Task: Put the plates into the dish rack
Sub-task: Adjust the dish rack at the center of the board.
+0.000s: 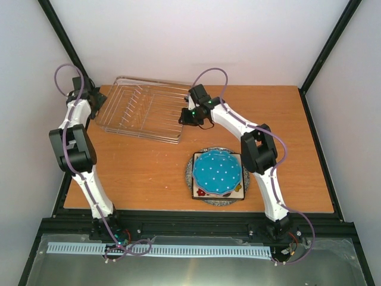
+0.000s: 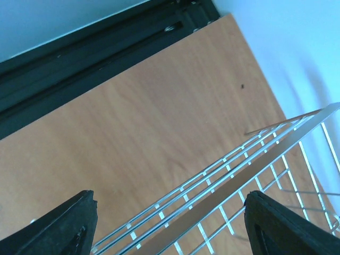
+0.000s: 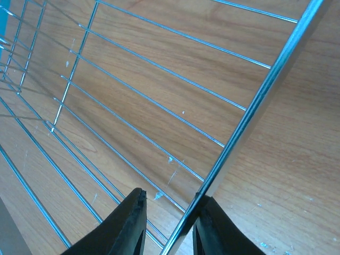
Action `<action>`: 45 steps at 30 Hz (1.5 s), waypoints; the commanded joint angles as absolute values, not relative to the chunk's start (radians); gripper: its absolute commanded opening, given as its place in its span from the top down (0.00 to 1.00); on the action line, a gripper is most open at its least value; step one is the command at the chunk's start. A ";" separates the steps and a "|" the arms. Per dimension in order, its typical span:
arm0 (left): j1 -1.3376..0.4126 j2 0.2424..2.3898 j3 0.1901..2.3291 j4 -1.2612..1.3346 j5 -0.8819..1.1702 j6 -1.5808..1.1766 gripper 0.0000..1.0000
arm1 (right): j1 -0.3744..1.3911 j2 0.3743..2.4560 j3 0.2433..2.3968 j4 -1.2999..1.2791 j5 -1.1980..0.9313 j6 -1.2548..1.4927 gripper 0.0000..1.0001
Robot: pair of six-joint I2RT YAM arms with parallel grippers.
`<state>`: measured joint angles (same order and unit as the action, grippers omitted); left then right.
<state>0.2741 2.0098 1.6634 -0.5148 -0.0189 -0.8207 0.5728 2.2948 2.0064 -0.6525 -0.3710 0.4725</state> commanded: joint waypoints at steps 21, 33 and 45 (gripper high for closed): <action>0.308 1.828 1.701 -0.686 0.055 -0.767 0.19 | 0.626 2.107 1.897 -0.592 -0.355 0.441 0.26; 0.308 1.417 1.266 -0.731 0.062 -1.149 0.32 | 0.544 1.946 1.778 -0.585 -0.245 0.392 0.19; 0.309 1.550 1.257 -0.715 0.156 -1.286 0.59 | 0.424 1.718 1.530 -0.507 -0.248 0.401 0.19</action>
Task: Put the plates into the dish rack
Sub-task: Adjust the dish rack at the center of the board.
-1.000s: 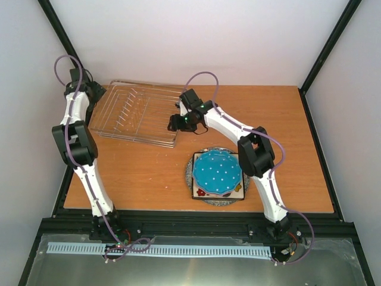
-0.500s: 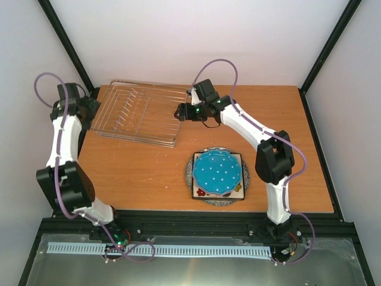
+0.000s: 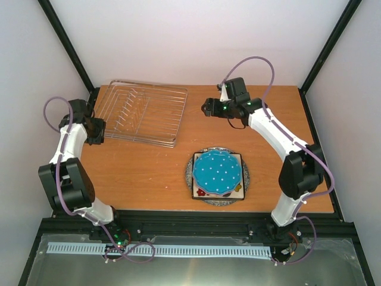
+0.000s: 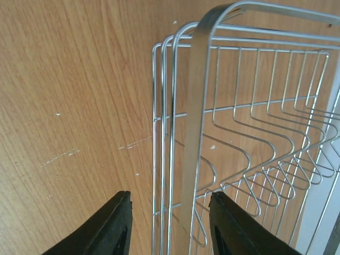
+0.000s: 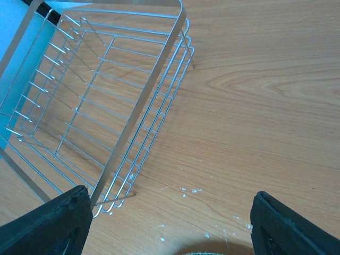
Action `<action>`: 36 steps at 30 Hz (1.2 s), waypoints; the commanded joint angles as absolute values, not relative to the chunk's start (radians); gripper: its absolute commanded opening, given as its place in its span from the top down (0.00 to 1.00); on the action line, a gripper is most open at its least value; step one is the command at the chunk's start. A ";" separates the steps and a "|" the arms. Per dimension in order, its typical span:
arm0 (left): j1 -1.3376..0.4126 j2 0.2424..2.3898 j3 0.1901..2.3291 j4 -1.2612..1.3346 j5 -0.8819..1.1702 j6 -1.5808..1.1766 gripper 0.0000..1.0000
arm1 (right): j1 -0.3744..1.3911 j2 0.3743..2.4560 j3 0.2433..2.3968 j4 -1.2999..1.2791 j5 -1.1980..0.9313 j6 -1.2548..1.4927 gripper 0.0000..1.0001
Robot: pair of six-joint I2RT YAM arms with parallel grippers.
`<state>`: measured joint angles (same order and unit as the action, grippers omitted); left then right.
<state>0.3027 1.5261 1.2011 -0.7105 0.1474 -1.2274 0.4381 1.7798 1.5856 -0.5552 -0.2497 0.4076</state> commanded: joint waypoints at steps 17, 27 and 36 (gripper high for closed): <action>0.310 1.725 1.371 -0.729 0.152 -1.196 0.57 | 0.380 1.688 1.475 -0.485 -0.275 0.403 0.19; 0.310 1.792 1.414 -0.749 0.158 -1.136 0.74 | 0.376 1.705 1.487 -0.487 -0.264 0.408 0.19; 0.311 1.916 1.625 -0.836 0.180 -0.889 0.99 | 0.375 1.734 1.500 -0.487 -0.284 0.413 0.19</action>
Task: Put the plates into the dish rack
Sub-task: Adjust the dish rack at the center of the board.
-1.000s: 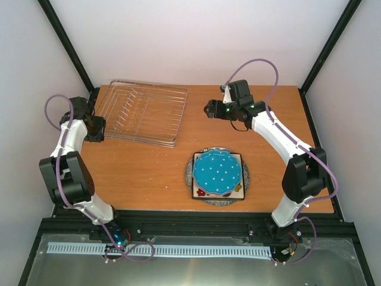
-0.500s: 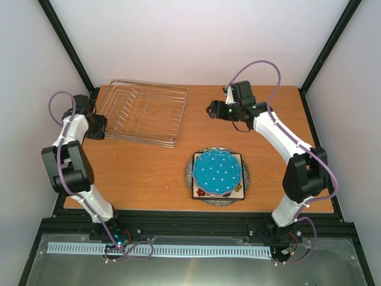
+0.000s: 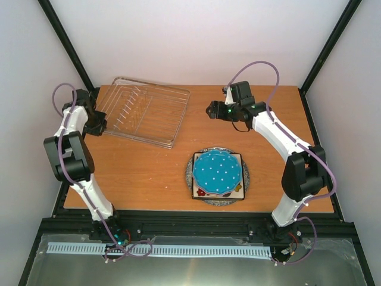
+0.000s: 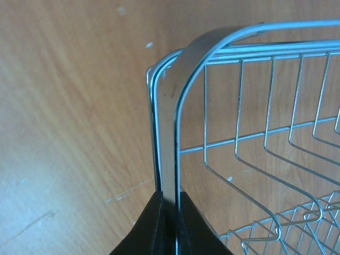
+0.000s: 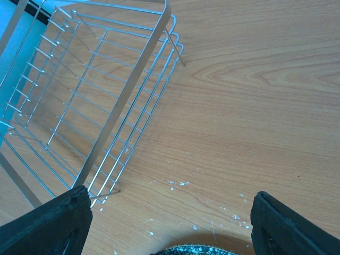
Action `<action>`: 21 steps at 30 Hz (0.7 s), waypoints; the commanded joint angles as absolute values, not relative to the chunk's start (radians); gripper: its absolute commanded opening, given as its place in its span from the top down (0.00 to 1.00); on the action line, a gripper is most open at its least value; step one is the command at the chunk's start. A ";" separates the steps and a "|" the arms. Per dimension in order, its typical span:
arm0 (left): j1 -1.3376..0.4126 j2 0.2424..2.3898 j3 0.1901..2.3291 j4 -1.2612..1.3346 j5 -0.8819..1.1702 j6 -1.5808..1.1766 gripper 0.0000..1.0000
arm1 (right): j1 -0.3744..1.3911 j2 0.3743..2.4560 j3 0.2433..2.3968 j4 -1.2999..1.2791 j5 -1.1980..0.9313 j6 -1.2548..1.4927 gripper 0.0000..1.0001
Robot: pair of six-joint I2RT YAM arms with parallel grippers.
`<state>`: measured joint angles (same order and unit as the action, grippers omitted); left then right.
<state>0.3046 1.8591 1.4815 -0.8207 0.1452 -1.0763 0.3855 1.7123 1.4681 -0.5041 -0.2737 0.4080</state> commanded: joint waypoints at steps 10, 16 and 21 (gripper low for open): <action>0.311 2.236 2.167 -1.130 0.126 -0.478 0.99 | 0.376 1.755 1.527 -0.521 -0.313 0.399 0.19; 0.309 2.293 2.202 -1.110 0.225 -0.301 0.97 | 0.379 1.792 1.567 -0.596 -0.372 0.301 0.21; 0.299 2.277 2.153 -1.071 0.251 -0.215 0.94 | 0.408 1.884 1.696 -0.730 -0.335 0.138 0.21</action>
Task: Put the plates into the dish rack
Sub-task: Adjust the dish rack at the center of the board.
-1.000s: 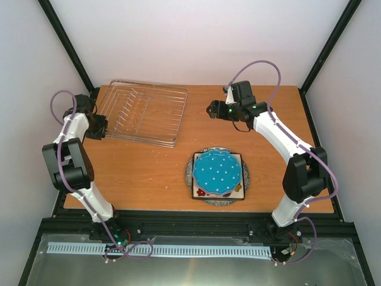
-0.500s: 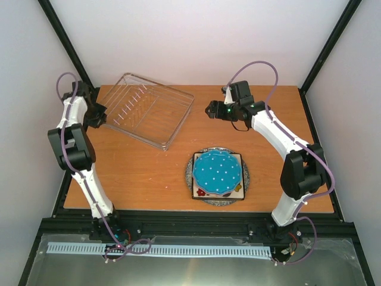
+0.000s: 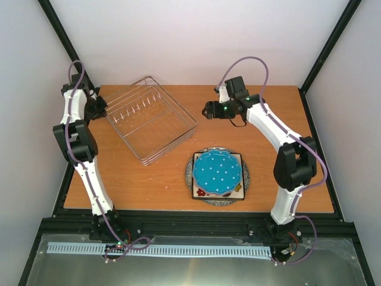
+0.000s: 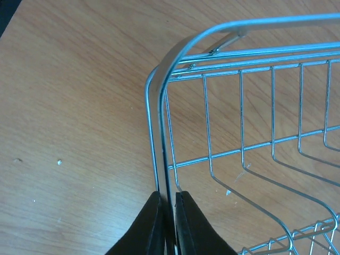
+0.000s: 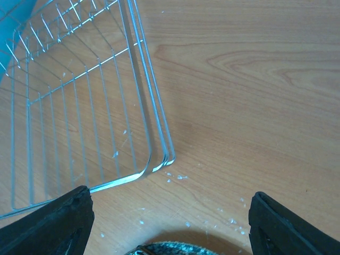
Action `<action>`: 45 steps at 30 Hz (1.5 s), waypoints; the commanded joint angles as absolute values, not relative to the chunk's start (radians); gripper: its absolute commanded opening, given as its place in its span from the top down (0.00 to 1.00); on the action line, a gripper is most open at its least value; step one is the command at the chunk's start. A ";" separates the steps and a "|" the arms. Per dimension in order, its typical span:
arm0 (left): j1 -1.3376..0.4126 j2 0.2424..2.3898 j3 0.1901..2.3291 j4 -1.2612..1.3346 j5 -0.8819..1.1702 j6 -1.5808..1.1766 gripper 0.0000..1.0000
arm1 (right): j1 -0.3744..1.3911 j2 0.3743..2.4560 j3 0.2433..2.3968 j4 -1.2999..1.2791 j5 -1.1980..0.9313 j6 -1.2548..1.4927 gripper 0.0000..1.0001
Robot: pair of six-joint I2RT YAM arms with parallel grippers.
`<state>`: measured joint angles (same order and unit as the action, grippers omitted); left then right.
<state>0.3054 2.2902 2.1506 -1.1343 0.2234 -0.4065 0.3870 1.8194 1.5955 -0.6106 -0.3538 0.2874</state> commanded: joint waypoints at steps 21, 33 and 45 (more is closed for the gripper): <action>0.302 2.035 1.974 -0.997 0.155 -0.386 0.32 | 0.507 2.140 1.973 -0.828 -0.256 0.071 0.50; 0.304 1.707 1.570 -0.812 0.167 -0.515 0.28 | 0.548 2.238 2.064 -0.831 -0.250 0.091 0.60; 0.305 1.659 1.504 -0.831 0.127 -0.490 0.28 | 0.573 2.310 2.149 -0.880 -0.199 0.111 0.75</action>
